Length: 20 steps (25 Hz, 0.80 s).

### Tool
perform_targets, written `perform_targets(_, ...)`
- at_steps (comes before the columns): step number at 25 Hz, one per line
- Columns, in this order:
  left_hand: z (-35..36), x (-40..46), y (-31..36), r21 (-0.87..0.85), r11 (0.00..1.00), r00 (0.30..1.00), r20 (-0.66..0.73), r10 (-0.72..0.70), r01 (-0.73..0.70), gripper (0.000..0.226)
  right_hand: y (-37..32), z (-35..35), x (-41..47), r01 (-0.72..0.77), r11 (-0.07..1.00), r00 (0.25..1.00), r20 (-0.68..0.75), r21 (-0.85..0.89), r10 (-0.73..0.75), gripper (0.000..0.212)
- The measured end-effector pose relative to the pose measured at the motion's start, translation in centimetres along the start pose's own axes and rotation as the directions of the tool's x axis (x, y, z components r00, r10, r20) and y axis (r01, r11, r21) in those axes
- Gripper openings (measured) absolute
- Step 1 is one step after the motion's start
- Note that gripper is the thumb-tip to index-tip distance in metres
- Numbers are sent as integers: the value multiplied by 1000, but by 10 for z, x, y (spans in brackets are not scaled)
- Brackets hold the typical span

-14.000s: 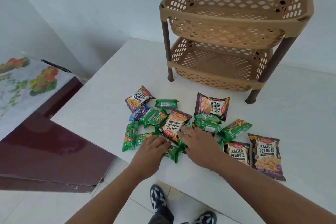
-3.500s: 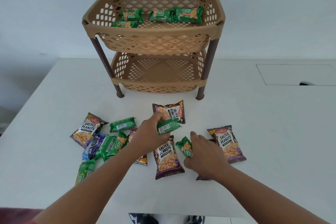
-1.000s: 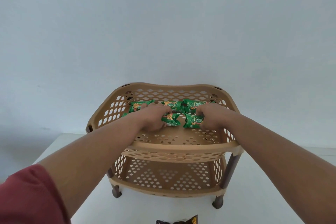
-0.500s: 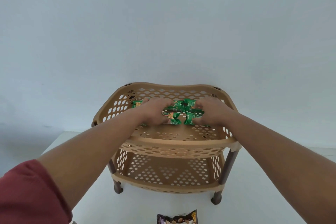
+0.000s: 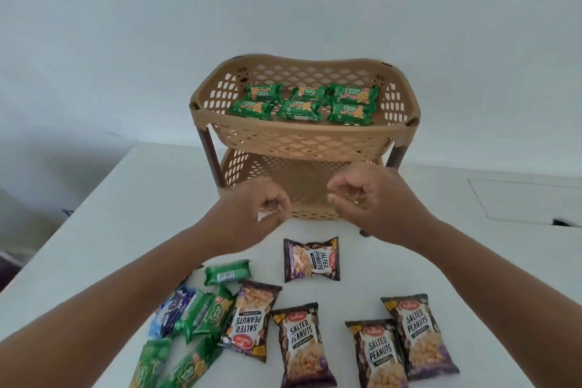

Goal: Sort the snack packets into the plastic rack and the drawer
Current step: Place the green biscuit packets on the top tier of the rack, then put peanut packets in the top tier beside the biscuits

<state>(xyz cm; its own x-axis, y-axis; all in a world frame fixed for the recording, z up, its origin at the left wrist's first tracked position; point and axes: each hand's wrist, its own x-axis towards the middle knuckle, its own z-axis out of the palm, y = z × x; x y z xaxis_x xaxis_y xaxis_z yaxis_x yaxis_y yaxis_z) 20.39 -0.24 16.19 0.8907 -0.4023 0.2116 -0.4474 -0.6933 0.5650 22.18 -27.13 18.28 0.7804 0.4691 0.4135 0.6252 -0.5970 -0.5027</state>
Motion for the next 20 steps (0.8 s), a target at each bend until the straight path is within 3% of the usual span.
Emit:
perform_targets(2,51,-39,-6,6,990,976,165,-140,141,20,16,24,-49,-221,975,969,124,37,215,10)
perform_targets(4,99,-72,-5,36,952,908,294,-299,302,37,31,45,-95,-402,914,876,269,-47,399,16)
perform_targets(7,152,-108,5,134,896,821,361,-443,424,60,40,65,-151,-445,850,736,426,-283,527,28)
perform_targets(10,182,-131,17,225,877,826,301,-477,425,53,42,73,-189,-428,799,680,431,-423,593,26)
perform_targets(15,206,-146,33,329,854,850,209,-483,404,47,41,83,-221,-370,794,697,421,-482,580,32)
perform_targets(18,215,-151,39,199,851,839,167,-518,486,56,38,93,-228,-354,837,737,426,-418,525,35)
perform_targets(20,220,-152,45,24,814,805,135,-578,580,73,35,99,-232,-369,849,756,410,-379,511,43)
